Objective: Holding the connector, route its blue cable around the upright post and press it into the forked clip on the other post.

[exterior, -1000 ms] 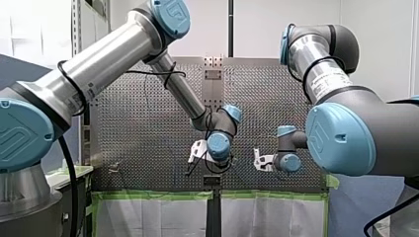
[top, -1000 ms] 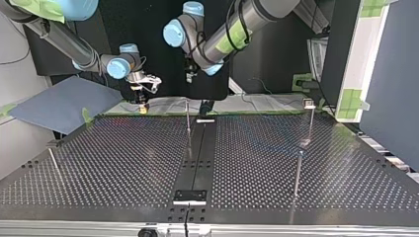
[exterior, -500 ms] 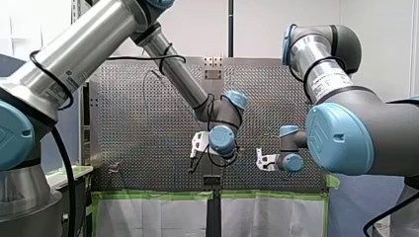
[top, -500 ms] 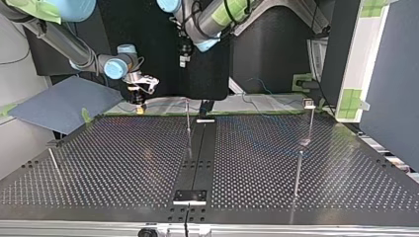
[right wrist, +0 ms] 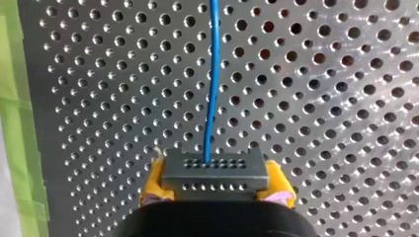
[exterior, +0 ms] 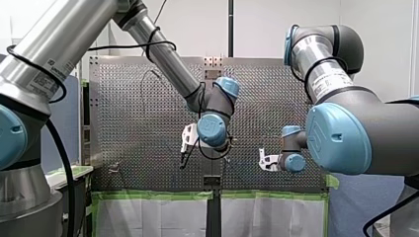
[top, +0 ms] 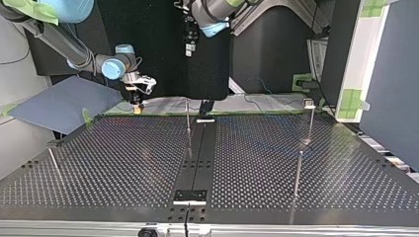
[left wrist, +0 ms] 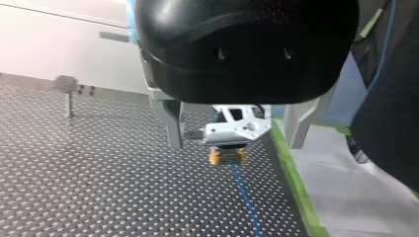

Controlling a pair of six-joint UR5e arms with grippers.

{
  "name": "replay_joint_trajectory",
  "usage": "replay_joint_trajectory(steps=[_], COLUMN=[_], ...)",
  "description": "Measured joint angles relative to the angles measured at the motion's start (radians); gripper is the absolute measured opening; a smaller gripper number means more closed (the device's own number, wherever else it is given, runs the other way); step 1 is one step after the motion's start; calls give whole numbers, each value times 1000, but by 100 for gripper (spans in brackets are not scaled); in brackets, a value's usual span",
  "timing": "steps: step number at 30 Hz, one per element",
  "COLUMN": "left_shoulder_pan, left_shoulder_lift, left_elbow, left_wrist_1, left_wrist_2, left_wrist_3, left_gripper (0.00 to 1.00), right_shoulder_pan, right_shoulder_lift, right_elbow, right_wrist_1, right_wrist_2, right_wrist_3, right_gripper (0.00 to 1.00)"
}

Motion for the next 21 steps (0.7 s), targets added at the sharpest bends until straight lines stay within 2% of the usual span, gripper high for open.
replay_joint_trajectory(steps=[5, 13, 21], left_shoulder_pan=[12, 16, 38], left_shoulder_lift=[42, 110, 182], left_elbow=[-42, -110, -182], left_wrist_1=[11, -41, -69], left_wrist_2=[10, -30, -38], left_wrist_3=[-8, -32, -55], left_gripper=[100, 100, 100], right_shoulder_pan=[-6, -24, -39], right_shoulder_lift=[0, -2, -33], right_elbow=[0, 0, 0], right_wrist_1=[9, 54, 73], right_wrist_2=[6, 54, 59], right_wrist_3=[-3, -16, -17], right_gripper=[0, 0, 0])
